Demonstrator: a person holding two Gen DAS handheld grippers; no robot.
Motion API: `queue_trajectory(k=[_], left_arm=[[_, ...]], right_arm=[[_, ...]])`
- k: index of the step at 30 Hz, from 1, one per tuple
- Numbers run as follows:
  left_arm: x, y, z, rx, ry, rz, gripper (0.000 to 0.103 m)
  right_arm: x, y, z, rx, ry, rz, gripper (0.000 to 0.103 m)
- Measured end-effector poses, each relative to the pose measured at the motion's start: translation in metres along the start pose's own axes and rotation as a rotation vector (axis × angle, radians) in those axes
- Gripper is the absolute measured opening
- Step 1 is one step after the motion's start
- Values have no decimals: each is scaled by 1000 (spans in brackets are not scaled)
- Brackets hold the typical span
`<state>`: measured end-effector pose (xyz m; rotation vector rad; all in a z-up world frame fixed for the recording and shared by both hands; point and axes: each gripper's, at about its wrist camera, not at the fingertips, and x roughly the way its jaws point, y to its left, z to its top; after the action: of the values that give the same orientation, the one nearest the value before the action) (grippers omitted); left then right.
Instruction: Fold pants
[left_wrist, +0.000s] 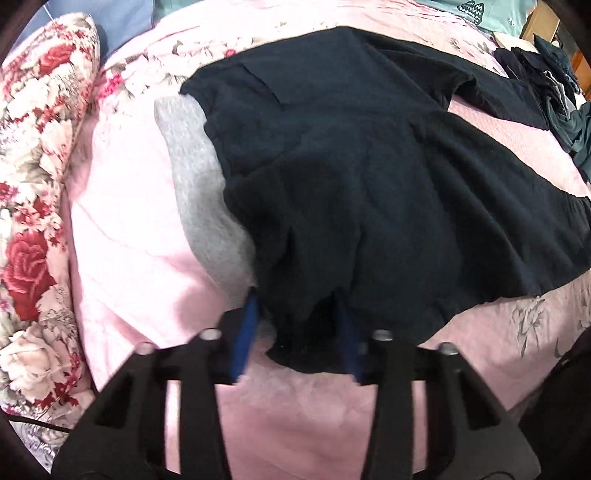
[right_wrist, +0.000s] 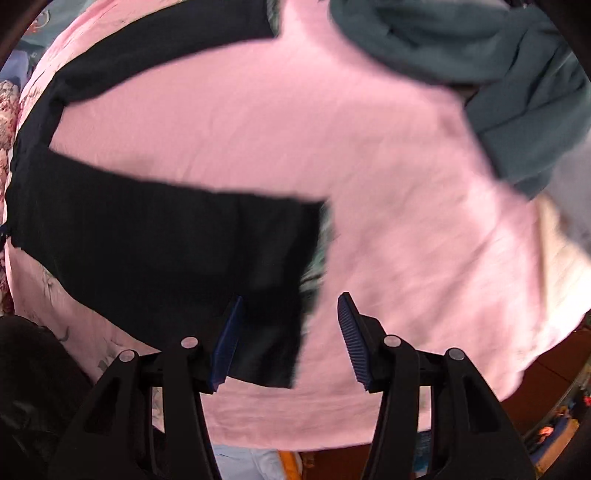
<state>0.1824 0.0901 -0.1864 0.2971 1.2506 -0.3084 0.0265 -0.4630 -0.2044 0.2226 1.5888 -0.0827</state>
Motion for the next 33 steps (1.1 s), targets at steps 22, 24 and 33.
queue_trajectory(k=[22,24,33], left_arm=[[-79,48,-24,-102,-66,215,73],[-95,63,-6,-113,-101,230,73],[-71,71,113,-4,-183,184,82]], right_arm=[[-21,32,74,-197,-188,-298,50],[-32,44,77,-260,-214,-339,50],[-77,82,141,-507,-303,-361,50]])
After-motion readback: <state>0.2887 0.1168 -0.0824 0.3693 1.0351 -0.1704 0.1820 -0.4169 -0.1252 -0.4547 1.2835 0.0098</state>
